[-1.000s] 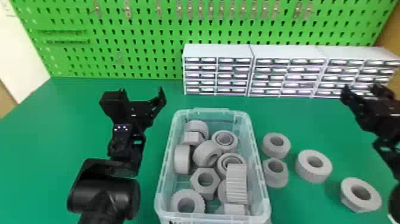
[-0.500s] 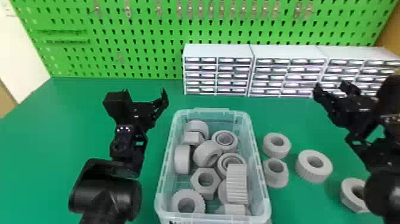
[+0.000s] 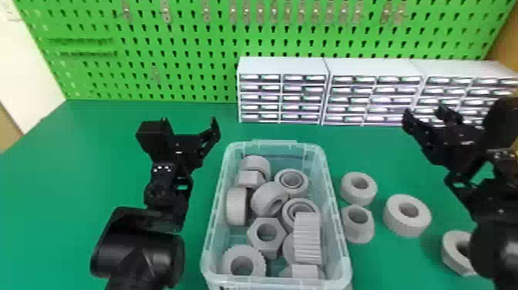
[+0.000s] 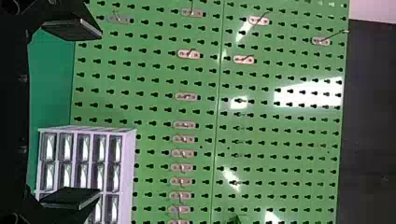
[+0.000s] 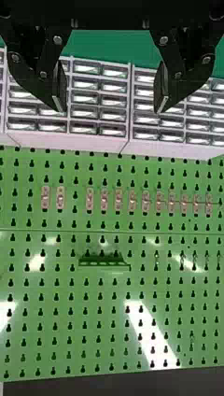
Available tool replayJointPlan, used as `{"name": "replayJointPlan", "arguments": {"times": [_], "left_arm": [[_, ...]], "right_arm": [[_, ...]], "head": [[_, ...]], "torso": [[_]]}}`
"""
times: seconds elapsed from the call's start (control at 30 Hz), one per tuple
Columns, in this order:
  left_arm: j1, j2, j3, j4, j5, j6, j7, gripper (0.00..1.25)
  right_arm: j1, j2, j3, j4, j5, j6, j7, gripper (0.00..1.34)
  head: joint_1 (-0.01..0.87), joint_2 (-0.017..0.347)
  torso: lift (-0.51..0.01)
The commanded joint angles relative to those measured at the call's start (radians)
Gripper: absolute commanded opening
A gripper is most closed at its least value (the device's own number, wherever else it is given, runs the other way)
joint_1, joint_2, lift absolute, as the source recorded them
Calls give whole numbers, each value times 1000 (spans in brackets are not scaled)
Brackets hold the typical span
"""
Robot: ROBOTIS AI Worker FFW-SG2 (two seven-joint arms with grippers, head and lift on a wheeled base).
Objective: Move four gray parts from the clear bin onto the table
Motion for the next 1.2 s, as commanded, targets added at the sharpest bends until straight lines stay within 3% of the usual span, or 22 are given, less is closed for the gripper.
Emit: {"name": "replayJointPlan", "arguments": {"times": [0.0, 1.17], "left_arm": [[4, 0, -3, 0, 2, 0, 0, 1146], [12, 0, -1, 0, 2, 2, -2, 1147]], "right_arm": [[10, -1, -9, 0, -4, 0, 0, 813], [93, -2, -10, -49, -53, -34, 0, 813]], "head": [[693, 72], [693, 72]], "torso": [[-52], [-52]]}}
